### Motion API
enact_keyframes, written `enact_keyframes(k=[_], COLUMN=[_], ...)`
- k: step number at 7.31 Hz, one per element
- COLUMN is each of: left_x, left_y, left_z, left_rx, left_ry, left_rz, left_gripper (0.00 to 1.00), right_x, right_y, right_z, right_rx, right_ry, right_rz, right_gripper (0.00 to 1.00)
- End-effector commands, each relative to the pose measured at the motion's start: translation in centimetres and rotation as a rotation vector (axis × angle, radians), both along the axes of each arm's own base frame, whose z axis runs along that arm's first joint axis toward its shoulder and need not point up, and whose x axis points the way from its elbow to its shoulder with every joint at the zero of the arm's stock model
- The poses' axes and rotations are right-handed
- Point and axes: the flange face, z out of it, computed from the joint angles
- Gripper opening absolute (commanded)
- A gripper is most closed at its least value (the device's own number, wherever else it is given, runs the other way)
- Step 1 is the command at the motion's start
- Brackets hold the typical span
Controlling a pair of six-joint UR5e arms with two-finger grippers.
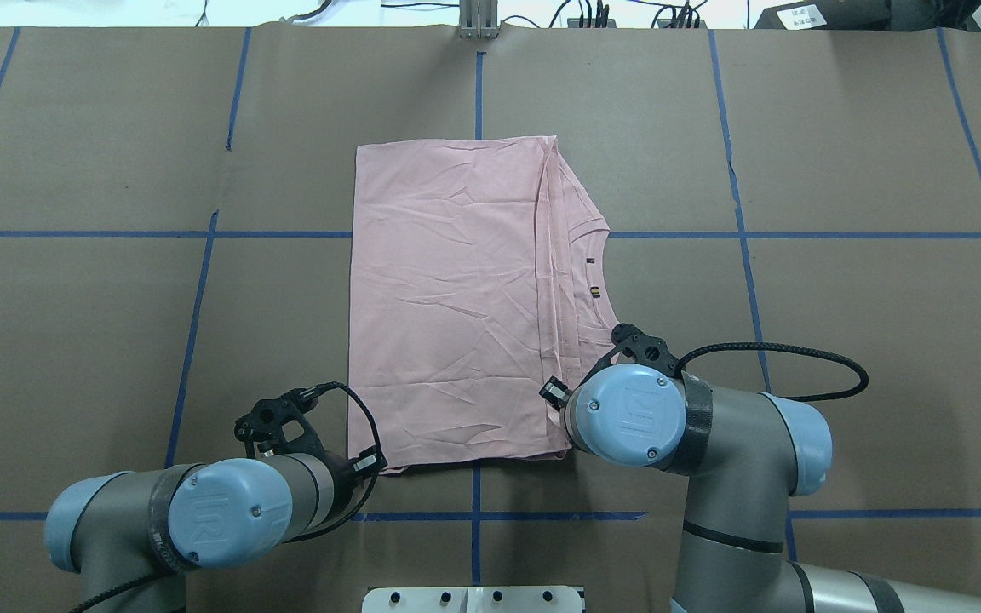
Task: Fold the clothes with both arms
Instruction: 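Grasp the near shirt edge with both grippers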
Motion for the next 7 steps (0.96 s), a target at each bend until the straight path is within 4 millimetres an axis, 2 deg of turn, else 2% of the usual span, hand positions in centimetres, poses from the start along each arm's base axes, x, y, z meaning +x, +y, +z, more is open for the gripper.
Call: enact_keyframes(k=[1,2,3,4,5,6,7], left_x=[-0.5,-1.9,-4.0,-7.2,-9.3,-11.2,-11.6], left_y=[-0.1,-0.2,0.1,0.8,0.8,-3.9,-8.8], left_z=[-0.8,-2.4,-4.4,-7.8,-10.2,-12.1,-13.7], left_rx=[0.003,0.01,0.01,0.014,0.021,0.058,0.135], left_ry=[0.016,0.052,0.067,0.091,0.114,0.136,0.116], left_rz=[-0.002,-0.009,-0.012,-0.01,-0.018,-0.102,-0.13], left_gripper=[0.0,0.0,0.0,0.0,0.0,0.0,0.0], right_x=[0.1,0.3,1.7,4.9,7.1,8.2,10.1], right_y=[0.0,-0.1,0.0,1.0,1.7,0.0,-3.2], right_z=[-0.1,-0.3,-1.8,-2.8,-4.8,-5.0,-5.5], right_rx=[0.007,0.008,0.019,0.028,0.03,0.021,0.048], right_ry=[0.0,-0.006,-0.041,-0.073,-0.094,-0.094,-0.099], right_rz=[-0.004,-0.002,0.004,0.005,0.0,0.02,0.025], right_gripper=[0.0,0.0,0.0,0.0,0.0,0.0,0.0])
